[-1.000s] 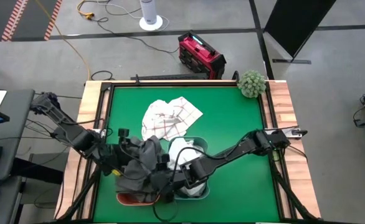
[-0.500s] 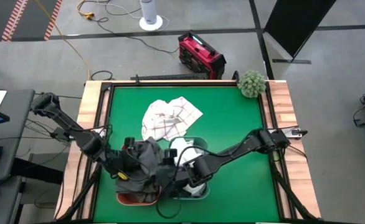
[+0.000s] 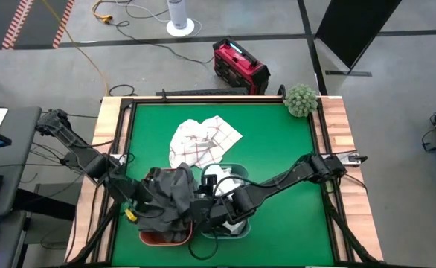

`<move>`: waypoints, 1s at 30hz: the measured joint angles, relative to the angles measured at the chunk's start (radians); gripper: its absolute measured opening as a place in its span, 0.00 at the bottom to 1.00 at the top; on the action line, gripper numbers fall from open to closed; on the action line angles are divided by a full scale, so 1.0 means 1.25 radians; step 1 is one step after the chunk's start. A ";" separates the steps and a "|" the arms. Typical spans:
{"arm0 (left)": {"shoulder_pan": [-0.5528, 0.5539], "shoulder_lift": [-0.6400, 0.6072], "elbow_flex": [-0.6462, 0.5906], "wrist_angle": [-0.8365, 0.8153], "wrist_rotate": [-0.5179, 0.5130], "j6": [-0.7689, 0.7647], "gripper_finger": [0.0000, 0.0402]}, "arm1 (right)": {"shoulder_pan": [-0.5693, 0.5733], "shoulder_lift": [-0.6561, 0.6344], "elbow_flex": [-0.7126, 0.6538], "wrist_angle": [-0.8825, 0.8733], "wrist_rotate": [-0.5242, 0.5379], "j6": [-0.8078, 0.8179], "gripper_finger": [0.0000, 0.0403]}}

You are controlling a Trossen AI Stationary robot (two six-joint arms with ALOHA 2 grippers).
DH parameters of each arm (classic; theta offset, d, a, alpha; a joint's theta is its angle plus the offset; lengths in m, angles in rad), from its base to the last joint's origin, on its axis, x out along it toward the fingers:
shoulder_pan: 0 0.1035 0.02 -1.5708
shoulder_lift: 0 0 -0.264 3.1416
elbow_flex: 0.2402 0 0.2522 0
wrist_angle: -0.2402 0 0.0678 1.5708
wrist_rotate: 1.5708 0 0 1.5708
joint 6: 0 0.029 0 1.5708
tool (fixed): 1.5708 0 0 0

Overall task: Sort towels by color in basket
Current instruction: Put the black towel into the orange bin

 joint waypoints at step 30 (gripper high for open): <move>0.435 0.102 0.032 -0.059 0.177 0.183 0.41 | -0.016 0.001 0.000 -0.004 0.029 -0.005 0.63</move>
